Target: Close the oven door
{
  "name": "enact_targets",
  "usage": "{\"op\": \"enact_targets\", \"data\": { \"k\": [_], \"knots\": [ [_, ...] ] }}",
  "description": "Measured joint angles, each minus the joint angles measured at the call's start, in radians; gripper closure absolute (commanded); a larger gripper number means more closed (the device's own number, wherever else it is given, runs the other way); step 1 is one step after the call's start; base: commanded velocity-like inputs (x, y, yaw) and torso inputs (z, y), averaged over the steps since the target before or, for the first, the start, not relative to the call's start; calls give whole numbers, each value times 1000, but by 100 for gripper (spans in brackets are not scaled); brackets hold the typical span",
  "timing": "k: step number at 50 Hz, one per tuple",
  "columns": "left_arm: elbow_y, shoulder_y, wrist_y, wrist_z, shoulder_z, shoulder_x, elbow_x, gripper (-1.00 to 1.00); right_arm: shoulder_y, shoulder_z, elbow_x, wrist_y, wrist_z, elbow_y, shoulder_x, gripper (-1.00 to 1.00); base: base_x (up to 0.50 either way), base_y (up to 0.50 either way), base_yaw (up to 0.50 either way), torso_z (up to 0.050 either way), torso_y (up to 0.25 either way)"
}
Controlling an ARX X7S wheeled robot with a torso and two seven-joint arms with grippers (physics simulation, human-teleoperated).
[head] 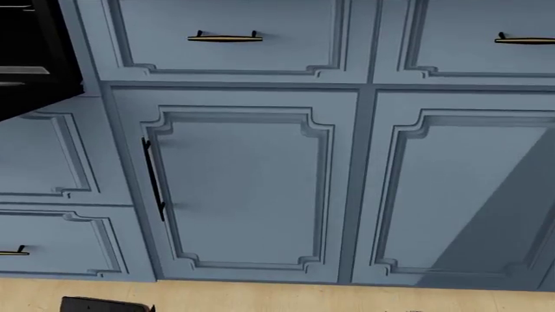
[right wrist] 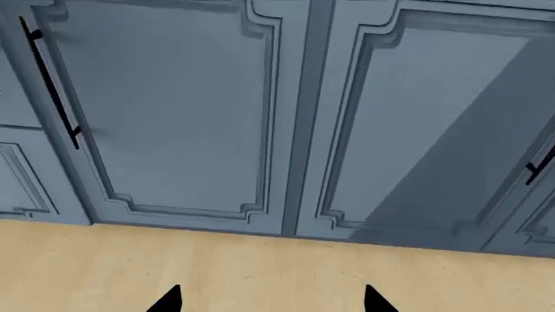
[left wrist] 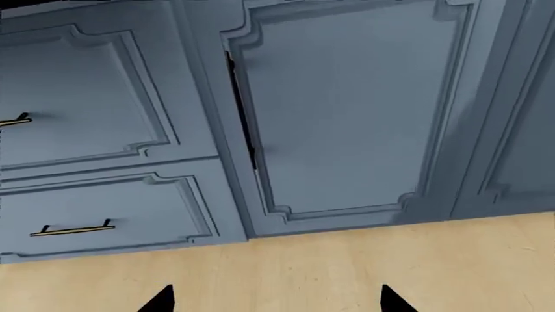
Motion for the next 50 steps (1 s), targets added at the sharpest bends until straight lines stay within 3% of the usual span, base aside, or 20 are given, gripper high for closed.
{"op": "enact_targets", "data": {
  "k": [19, 38, 50],
  "knots": [
    [-297, -163, -121, 48, -8, 50, -58, -100, 150, 22, 88, 75, -108, 291, -42, -100, 0, 0, 0, 0, 0],
    [-351, -199, -148, 52, -1, 58, -75, -100, 171, 16, 94, 46, -122, 346, -48, -100, 0, 0, 0, 0, 0],
    [-369, -205, -135, 58, 8, 59, -79, -100, 171, 4, 84, 26, -117, 353, -46, -100, -2, 438, 0, 0, 0]
  ]
}}
